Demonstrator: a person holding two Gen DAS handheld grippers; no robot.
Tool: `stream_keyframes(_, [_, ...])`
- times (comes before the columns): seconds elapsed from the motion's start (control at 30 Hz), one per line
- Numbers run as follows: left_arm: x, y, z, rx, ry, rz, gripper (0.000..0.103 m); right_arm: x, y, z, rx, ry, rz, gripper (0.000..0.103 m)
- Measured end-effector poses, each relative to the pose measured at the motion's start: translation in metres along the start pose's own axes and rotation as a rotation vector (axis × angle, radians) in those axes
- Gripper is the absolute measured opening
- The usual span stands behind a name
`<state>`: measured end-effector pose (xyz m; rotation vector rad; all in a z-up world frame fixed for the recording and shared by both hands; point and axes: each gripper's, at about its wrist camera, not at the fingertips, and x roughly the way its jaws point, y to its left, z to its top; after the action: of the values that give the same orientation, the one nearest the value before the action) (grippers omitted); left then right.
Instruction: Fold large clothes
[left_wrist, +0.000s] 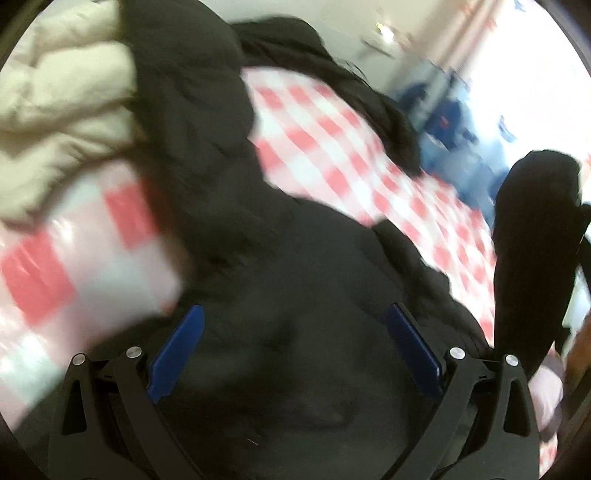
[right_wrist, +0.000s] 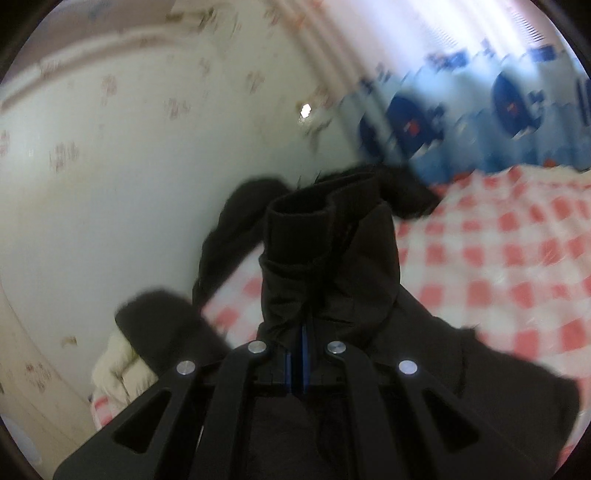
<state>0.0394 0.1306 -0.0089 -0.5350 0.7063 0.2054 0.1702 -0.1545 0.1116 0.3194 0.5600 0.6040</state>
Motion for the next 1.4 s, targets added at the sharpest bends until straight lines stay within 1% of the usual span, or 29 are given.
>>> stream_keyframes(0.03, [0.000,0.003,0.003,-0.010,-0.005,0.006,0.095,0.014,0.004,-0.010,-0.001,0.023,0.006,0.005])
stream_keyframes(0.17, [0.000,0.029,0.019,-0.107,-0.004,0.009,0.095,0.069,0.020,-0.052,-0.029,0.111,-0.009,0.005])
stream_keyframes(0.33, [-0.003,0.046,0.028,-0.163,-0.021,0.015,0.095,0.119,0.013,-0.093,-0.032,0.197,-0.022,0.005])
stream_keyframes(0.37, [-0.003,0.048,0.030,-0.170,-0.023,0.014,0.095,0.124,0.012,-0.098,-0.036,0.212,-0.022,0.005])
stream_keyframes(0.47, [-0.002,0.053,0.032,-0.191,-0.019,0.009,0.095,0.144,0.023,-0.127,-0.093,0.270,-0.014,0.005])
stream_keyframes(0.6, [0.002,0.050,0.031,-0.187,-0.007,0.004,0.095,0.157,0.032,-0.149,-0.147,0.329,-0.005,0.005])
stream_keyframes(0.7, [0.001,0.049,0.029,-0.172,-0.006,0.004,0.095,0.167,0.026,-0.155,-0.114,0.380,-0.005,0.011])
stream_keyframes(0.73, [0.001,0.050,0.029,-0.170,-0.005,0.003,0.095,0.170,0.023,-0.156,-0.090,0.393,0.005,0.033])
stream_keyframes(0.77, [0.002,0.049,0.029,-0.168,-0.004,0.004,0.095,0.172,0.021,-0.156,-0.071,0.410,0.022,0.064])
stream_keyframes(0.8, [0.002,0.049,0.028,-0.165,-0.002,0.005,0.095,0.175,0.020,-0.158,-0.047,0.447,0.054,0.076])
stream_keyframes(0.83, [0.002,0.050,0.028,-0.163,-0.002,0.005,0.095,0.176,0.021,-0.158,-0.041,0.474,0.063,0.081])
stream_keyframes(0.87, [0.002,0.049,0.028,-0.160,-0.003,0.006,0.095,0.171,0.024,-0.156,-0.047,0.492,0.087,0.081])
stream_keyframes(0.9, [0.001,0.047,0.029,-0.152,-0.007,0.005,0.095,0.160,0.027,-0.154,-0.055,0.479,0.106,0.081])
stream_keyframes(0.97, [-0.001,0.043,0.029,-0.126,-0.018,0.000,0.095,0.123,0.025,-0.143,-0.052,0.389,0.114,0.081])
stream_keyframes(1.0, [-0.003,0.039,0.029,-0.110,-0.026,-0.005,0.095,0.098,0.017,-0.136,-0.031,0.332,0.108,0.081])
stream_keyframes(1.03, [-0.005,0.034,0.029,-0.089,-0.035,-0.018,0.095,0.070,0.005,-0.129,-0.008,0.267,0.074,0.081])
stream_keyframes(1.07, [-0.007,0.027,0.028,-0.059,-0.040,-0.037,0.095,0.040,-0.013,-0.122,0.015,0.194,0.002,0.082])
stream_keyframes(1.1, [-0.009,0.016,0.027,-0.017,-0.047,-0.060,0.095,0.018,-0.029,-0.119,0.035,0.149,-0.053,0.083])
stream_keyframes(1.13, [-0.010,0.003,0.025,0.034,-0.054,-0.087,0.095,-0.010,-0.054,-0.115,0.077,0.095,-0.127,0.087])
stream_keyframes(1.17, [-0.010,-0.014,0.026,0.088,-0.059,-0.116,0.095,-0.028,-0.073,-0.113,0.112,0.069,-0.182,0.087])
stream_keyframes(1.2, [-0.009,-0.031,0.027,0.141,-0.060,-0.145,0.095,-0.050,-0.102,-0.110,0.171,0.047,-0.257,0.087])
stream_keyframes(1.23, [-0.007,-0.052,0.029,0.198,-0.057,-0.170,0.095,-0.066,-0.128,-0.108,0.226,0.038,-0.300,0.087])
stream_keyframes(1.3, [-0.001,-0.089,0.034,0.274,-0.067,-0.198,0.095,-0.093,-0.172,-0.109,0.321,0.002,-0.369,0.087])
stream_keyframes(1.37, [0.018,-0.130,0.037,0.375,-0.058,-0.249,0.095,-0.104,-0.200,-0.112,0.369,-0.007,-0.393,0.087])
stream_keyframes(1.4, [0.033,-0.147,0.035,0.420,-0.041,-0.226,0.095,-0.104,-0.208,-0.114,0.380,-0.007,-0.398,0.087])
